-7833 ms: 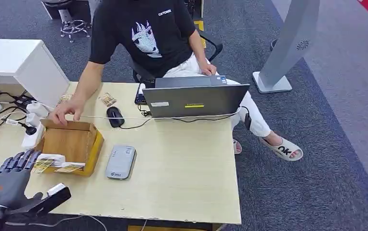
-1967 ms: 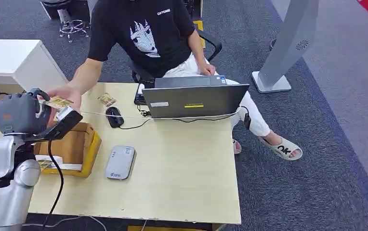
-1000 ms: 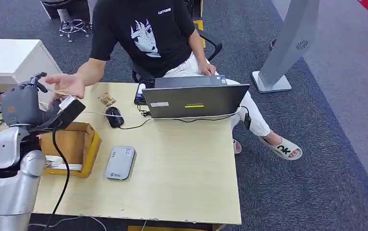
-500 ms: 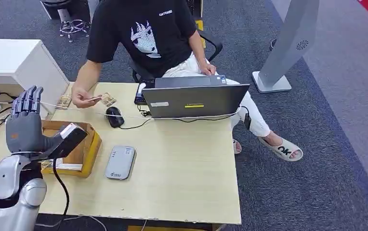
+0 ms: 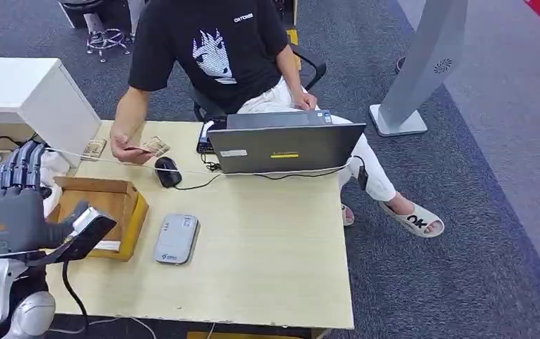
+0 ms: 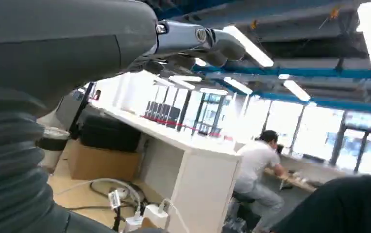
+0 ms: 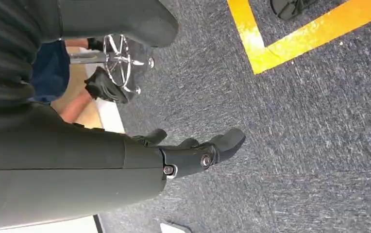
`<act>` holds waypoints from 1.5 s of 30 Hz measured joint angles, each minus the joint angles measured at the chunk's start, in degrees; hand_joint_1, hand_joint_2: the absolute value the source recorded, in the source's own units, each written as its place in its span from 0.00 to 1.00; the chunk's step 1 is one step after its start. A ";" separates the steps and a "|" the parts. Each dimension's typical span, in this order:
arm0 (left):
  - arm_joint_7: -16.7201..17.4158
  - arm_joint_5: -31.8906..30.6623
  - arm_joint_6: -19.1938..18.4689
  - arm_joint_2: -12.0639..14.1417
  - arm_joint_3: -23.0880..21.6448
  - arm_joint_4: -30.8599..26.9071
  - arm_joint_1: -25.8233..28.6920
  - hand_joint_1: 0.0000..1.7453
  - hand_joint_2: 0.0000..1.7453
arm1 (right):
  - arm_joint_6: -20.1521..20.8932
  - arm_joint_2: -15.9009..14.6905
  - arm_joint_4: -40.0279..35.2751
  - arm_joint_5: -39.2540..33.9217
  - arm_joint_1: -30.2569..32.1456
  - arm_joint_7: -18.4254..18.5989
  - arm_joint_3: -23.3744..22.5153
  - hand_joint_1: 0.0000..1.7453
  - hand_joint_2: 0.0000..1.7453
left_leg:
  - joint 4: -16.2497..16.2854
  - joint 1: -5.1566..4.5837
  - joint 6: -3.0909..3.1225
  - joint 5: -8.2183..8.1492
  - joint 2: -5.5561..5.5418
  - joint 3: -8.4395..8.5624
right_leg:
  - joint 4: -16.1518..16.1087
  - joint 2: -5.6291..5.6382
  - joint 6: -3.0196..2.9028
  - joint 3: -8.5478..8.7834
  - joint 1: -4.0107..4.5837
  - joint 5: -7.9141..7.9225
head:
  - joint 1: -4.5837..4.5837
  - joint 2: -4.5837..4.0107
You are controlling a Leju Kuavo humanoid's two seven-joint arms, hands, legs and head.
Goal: Pass the card to the sensor for recognition and then transmit it.
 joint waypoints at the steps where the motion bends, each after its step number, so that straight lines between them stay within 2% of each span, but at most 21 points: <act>1: -1.24 0.15 2.62 -0.24 0.33 -1.76 2.21 0.00 1.00 | -0.17 0.02 0.00 -0.07 0.09 0.19 -0.26 0.00 1.00 | 0.00 0.00 0.01 -0.02 0.06 0.03 | -0.01 0.06 0.00 -0.03 0.00 -0.01 | 0.00 0.00; 3: -3.60 0.22 7.63 -1.65 1.45 -5.18 7.66 0.00 1.00 | -0.42 0.20 0.00 -0.11 0.24 0.81 -0.83 0.00 1.00 | 0.01 -0.01 0.06 -0.13 0.13 0.02 | -0.03 0.12 0.02 -0.05 0.00 -0.08 | 0.00 0.00; 6: -8.30 2.46 15.91 -5.24 3.94 -10.64 15.36 0.00 1.00 | -0.94 0.48 0.00 0.04 0.51 1.14 -1.42 0.00 1.00 | 0.02 -0.04 0.17 -0.28 0.11 -0.01 | -0.07 0.07 0.15 -0.03 -0.02 -0.20 | 0.02 0.00; 8: -11.51 6.83 18.05 -7.95 5.52 -13.68 19.84 0.00 1.00 | -0.98 0.63 0.00 0.28 0.49 0.74 -1.82 0.00 1.00 | 0.02 -0.06 0.23 -0.33 0.11 0.00 | -0.08 0.07 0.18 -0.02 -0.06 -0.26 | 0.00 0.00; 10: -14.92 13.05 17.96 -10.79 7.89 -16.15 22.97 0.00 1.00 | -0.98 0.72 -0.06 0.41 0.49 -0.63 -2.32 0.00 1.00 | 0.02 -0.07 0.22 -0.40 0.09 0.01 | -0.09 0.03 0.22 -0.01 -0.08 -0.29 | 0.02 0.00; 12: -18.99 19.29 15.48 -13.78 10.97 -17.63 24.80 0.00 1.00 | -0.98 0.76 -0.09 0.55 0.43 -2.06 -2.67 0.00 1.00 | 0.02 -0.08 0.23 -0.40 0.04 0.02 | -0.09 -0.05 0.22 0.02 -0.09 -0.29 | 0.02 0.00; 14: -23.49 25.52 11.68 -17.34 14.92 -18.48 25.61 0.00 1.00 | -0.98 0.76 -0.15 0.63 0.34 -3.15 -3.04 0.00 1.00 | 0.02 -0.08 0.23 -0.40 0.03 0.03 | -0.09 -0.07 0.22 0.07 -0.09 -0.29 | 0.02 0.00; 16: -27.79 27.76 6.23 -21.56 19.25 -18.87 25.34 0.00 1.00 | -1.01 0.76 -0.15 0.98 0.25 -3.58 -3.54 0.00 1.00 | 0.02 -0.10 0.24 -0.39 -0.06 0.05 | -0.09 -0.14 0.23 0.12 -0.10 -0.29 | 0.02 0.00; 17: -28.91 28.18 4.38 -23.29 21.52 -18.89 25.11 0.00 1.00 | -1.07 0.76 -0.15 1.07 0.16 -3.49 -3.78 0.00 1.00 | 0.02 -0.10 0.24 -0.39 -0.06 0.09 | -0.09 -0.13 0.22 0.15 -0.10 -0.29 | 0.04 0.00; 20: -28.30 30.88 4.58 -26.71 27.30 -18.87 25.02 0.00 1.00 | -1.20 0.79 -0.15 1.07 0.13 -2.78 -4.33 0.00 1.00 | 0.02 -0.11 0.24 -0.40 -0.04 0.15 | -0.09 -0.08 0.23 0.20 -0.10 -0.29 | 0.00 0.00; 22: -26.71 33.45 6.29 -28.27 29.61 -18.61 25.11 0.00 1.00 | -1.47 0.92 -0.15 1.03 0.14 -2.03 -4.88 0.00 1.00 | 0.02 -0.11 0.24 -0.39 -0.09 0.16 | -0.09 -0.13 0.23 0.20 -0.10 -0.29 | 0.00 0.00; 24: -24.63 36.09 9.55 -29.43 32.08 -17.16 25.11 0.00 1.00 | -1.86 1.20 -0.15 1.07 0.12 -1.20 -5.38 0.00 1.00 | 0.02 -0.10 0.23 -0.40 -0.09 0.16 | -0.09 -0.11 0.22 0.22 -0.10 -0.30 | 0.02 0.00; 26: -23.24 38.83 12.95 -30.29 34.64 -14.62 25.11 0.00 1.00 | -2.06 1.44 -0.15 1.24 0.15 -0.52 -5.60 0.00 1.00 | 0.02 -0.10 0.23 -0.40 -0.08 0.19 | -0.09 -0.09 0.20 0.20 -0.10 -0.31 | 0.00 0.00; 28: -23.04 40.83 14.75 -30.89 36.25 -12.75 25.14 0.00 1.00 | -2.12 1.60 -0.15 1.46 0.19 -0.22 -5.80 0.00 1.00 | 0.02 -0.08 0.23 -0.40 -0.15 0.17 | -0.09 -0.17 0.25 0.21 -0.09 -0.35 | 0.07 0.00; 31: -18.40 43.53 18.59 -31.55 38.13 -8.46 24.97 0.00 1.00 | -2.32 1.70 -0.15 2.18 0.12 -0.19 -6.30 0.00 1.00 | 0.01 -0.12 0.24 -0.42 -0.14 0.17 | -0.09 -0.15 0.26 0.24 -0.11 -0.36 | 0.04 0.00; 33: -15.74 45.34 19.66 -31.72 39.51 -4.98 24.04 0.00 1.00 | -2.43 1.70 -0.15 2.45 0.17 -0.72 -6.41 0.00 1.00 | 0.01 -0.14 0.25 -0.41 -0.17 0.18 | -0.10 -0.20 0.26 0.25 -0.14 -0.36 | 0.07 0.00; 37: -14.78 51.75 20.03 -32.33 47.12 10.39 17.00 0.00 1.00 | -2.75 1.68 -0.24 3.65 -0.14 -3.24 -6.47 0.00 1.00 | 0.00 -0.22 0.28 -0.40 -0.22 0.22 | -0.11 -0.29 0.27 0.33 -0.20 -0.36 | 0.20 0.00; 40: -13.93 50.96 20.17 -32.85 55.60 26.03 11.05 0.00 1.00 | -2.78 1.40 -0.24 5.26 -0.23 -3.58 -6.47 0.00 1.00 | 0.01 -0.26 0.33 -0.36 -0.24 0.28 | -0.11 -0.31 0.28 0.37 -0.24 -0.36 | -0.07 0.00; 45: -14.47 52.85 17.46 -32.88 67.01 45.48 3.88 0.00 1.00 | -2.78 1.29 -0.24 6.08 -0.37 -3.69 -6.47 0.00 1.00 | 0.03 -0.36 0.42 -0.34 -0.23 0.30 | -0.12 -0.29 0.36 0.37 -0.33 -0.32 | 0.09 0.00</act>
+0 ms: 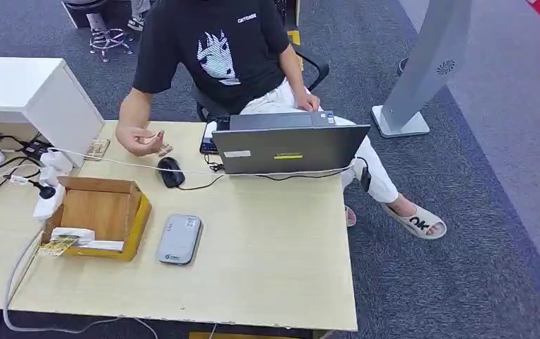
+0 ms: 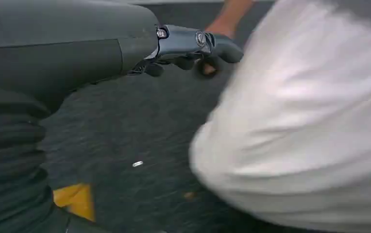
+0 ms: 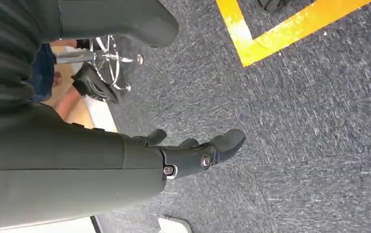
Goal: Pass the card to the sensor for recognition and then transmit it.
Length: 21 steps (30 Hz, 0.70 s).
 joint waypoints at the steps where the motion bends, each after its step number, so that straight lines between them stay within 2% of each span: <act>1: -0.38 0.42 -0.29 0.07 1.28 2.65 -0.80 0.00 1.00 | -0.02 0.00 0.00 0.13 -0.05 -0.02 0.00 0.00 1.00 | 0.01 0.00 0.01 -0.01 0.02 0.00 | 0.00 0.04 0.00 -0.01 0.00 0.00 | 0.00 0.00; 4: -0.75 0.55 -0.39 0.07 4.97 8.86 -3.35 0.00 1.00 | -0.04 0.00 0.00 0.28 -0.08 -0.15 0.00 0.00 1.00 | 0.01 -0.04 0.02 -0.01 -0.01 -0.02 | -0.01 0.00 0.02 -0.01 -0.04 0.00 | 0.07 0.00; 8: -0.72 -0.13 -0.42 0.13 7.14 13.93 -5.12 0.00 1.00 | -0.04 0.00 0.00 0.39 -0.18 -0.26 0.00 0.00 1.00 | 0.03 -0.05 0.08 -0.05 0.02 0.01 | -0.01 0.03 0.03 0.00 -0.04 0.01 | 0.07 0.00; 12: 3.39 -3.83 -0.33 2.34 7.62 23.22 -7.07 0.00 1.00 | 0.40 0.00 0.04 2.65 -0.23 1.78 0.07 0.00 1.00 | 0.03 -0.04 0.08 -0.04 0.01 0.02 | -0.01 0.02 0.03 -0.01 -0.04 0.01 | 0.04 0.00; 14: 3.85 -6.74 -0.63 3.52 7.42 29.20 -8.21 0.00 1.00 | 0.98 0.13 0.09 4.02 -0.23 3.12 0.37 0.00 1.00 | 0.02 -0.03 0.08 -0.03 0.01 0.02 | -0.01 0.02 0.03 -0.01 -0.02 0.01 | 0.04 0.00; 16: 2.60 -12.61 -1.55 4.55 5.81 33.10 -8.98 0.00 1.00 | 0.94 0.48 0.09 4.22 -0.24 3.58 0.55 0.00 1.00 | 0.02 -0.02 0.08 -0.02 0.02 0.02 | -0.01 0.03 0.03 -0.02 -0.01 0.01 | 0.07 0.00; 18: 3.17 -26.28 -1.16 5.82 0.69 36.40 -9.14 0.00 1.00 | 0.19 1.03 0.09 5.18 -0.31 4.40 0.59 0.00 1.00 | 0.02 -0.01 0.08 -0.01 0.03 0.02 | -0.01 0.03 0.02 -0.03 0.00 0.01 | 0.07 0.00; 20: 7.37 -40.52 -2.00 7.70 -7.90 39.68 -9.26 0.00 1.00 | -2.39 1.64 0.09 7.75 -0.39 5.47 1.46 0.00 1.00 | 0.02 -0.01 0.05 0.00 0.03 0.00 | 0.02 0.03 0.02 -0.02 0.00 0.01 | 0.02 0.00; 21: 9.36 -42.94 -2.83 8.57 -10.41 40.50 -9.44 0.00 1.00 | -3.61 1.82 0.11 8.86 -0.44 5.55 1.88 0.00 1.00 | 0.01 -0.01 0.05 0.00 0.04 0.00 | 0.02 0.05 0.01 -0.02 0.00 0.02 | 0.04 0.00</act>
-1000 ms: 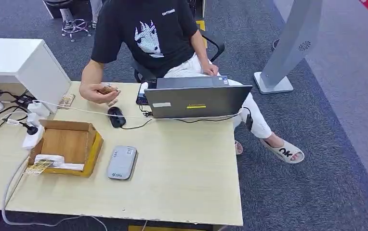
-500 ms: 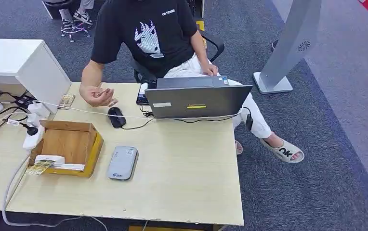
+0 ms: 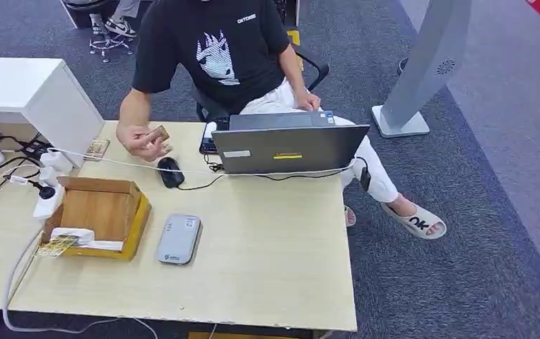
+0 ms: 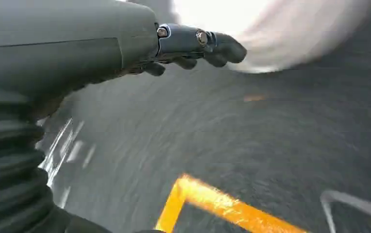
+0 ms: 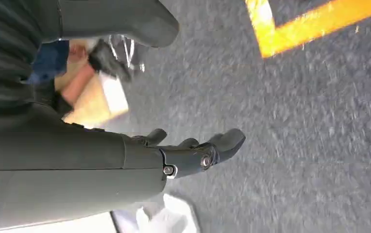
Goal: Pass the card to the sensor for recognition and then transmit it.
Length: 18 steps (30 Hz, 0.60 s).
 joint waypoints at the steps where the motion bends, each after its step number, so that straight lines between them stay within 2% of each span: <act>1: 2.53 -1.06 -1.11 0.48 -2.75 0.89 -0.37 0.00 1.00 | -2.01 0.24 0.00 2.43 -0.07 0.50 0.87 0.00 1.00 | 0.00 0.00 -0.01 0.00 0.02 -0.01 | 0.02 0.01 0.00 0.01 0.00 0.00 | -0.11 0.00; 2: 4.53 -0.02 -0.98 0.76 -4.57 1.44 -0.68 0.00 1.00 | -4.33 0.50 0.00 5.16 -0.13 1.14 2.07 0.00 1.00 | -0.01 0.00 -0.01 0.01 0.02 -0.01 | 0.03 0.03 0.00 0.02 0.00 0.00 | -0.09 0.00; 4: 5.15 3.71 -0.01 0.78 -5.14 2.18 -0.89 0.00 1.00 | -6.84 0.83 0.04 7.76 -0.23 1.44 3.98 0.00 1.00 | 0.00 0.00 -0.01 0.01 0.03 0.03 | 0.03 0.05 0.00 0.00 0.00 0.00 | -0.09 0.00; 9: -0.51 7.66 0.25 0.70 -5.58 3.45 -0.65 0.00 1.00 | -9.00 1.11 0.07 10.97 -0.44 1.44 7.71 0.00 1.00 | 0.03 -0.02 0.01 0.00 -0.03 -0.06 | -0.04 -0.03 0.01 -0.02 -0.02 0.00 | -0.07 0.00; 18: -3.29 8.36 1.93 0.98 -5.54 4.26 -0.87 0.00 1.00 | -12.54 1.24 0.09 11.36 -0.46 2.25 9.13 0.00 1.00 | 0.02 0.00 0.01 0.00 -0.01 -0.04 | -0.03 0.01 0.01 -0.03 0.00 -0.01 | -0.09 0.00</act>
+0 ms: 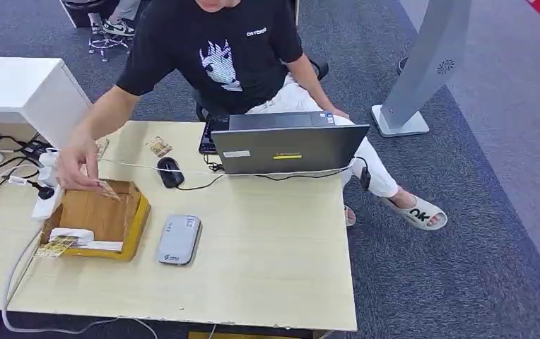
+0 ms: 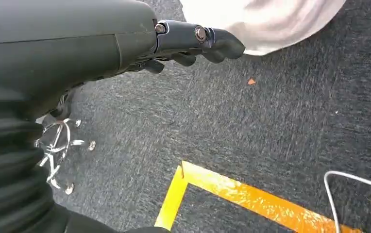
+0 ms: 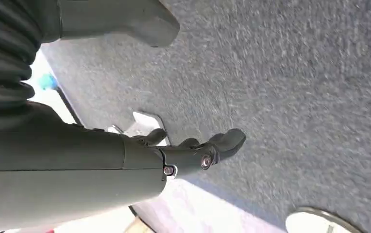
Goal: Pass the card to the sensor for recognition and then transmit it.
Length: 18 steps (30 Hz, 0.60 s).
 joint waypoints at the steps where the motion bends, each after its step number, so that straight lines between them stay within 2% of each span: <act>1: -0.09 0.00 0.02 0.00 0.00 0.11 0.00 0.00 1.00 | -0.06 0.02 0.00 0.04 0.01 -0.02 0.13 0.00 1.00 | 0.00 0.00 0.00 0.00 0.00 0.00 | 0.00 0.00 0.00 0.00 0.00 0.00 | 0.00 0.00; 8: -0.09 -0.02 0.11 0.02 0.02 0.24 0.01 0.00 1.00 | -0.35 0.22 0.00 0.13 0.02 -0.04 0.37 0.00 1.00 | 0.00 0.00 0.00 0.00 0.00 -0.01 | 0.00 0.00 0.00 0.00 0.00 0.00 | 0.00 0.00; 11: 0.99 0.24 0.00 0.31 -0.55 0.26 0.15 0.00 1.00 | -0.30 0.20 -0.07 -0.31 0.20 -0.63 1.45 0.00 1.00 | 0.00 0.00 0.00 0.00 0.00 0.00 | 0.00 0.00 0.00 0.00 0.00 0.00 | 0.00 0.00; 18: 2.03 5.95 -4.16 1.71 -5.56 0.24 1.29 0.00 1.00 | 3.94 -0.50 -1.01 -8.42 1.50 -1.71 5.95 0.00 1.00 | 0.00 0.00 0.00 0.00 0.00 -0.01 | 0.00 0.00 0.00 -0.01 0.00 0.00 | 0.00 0.00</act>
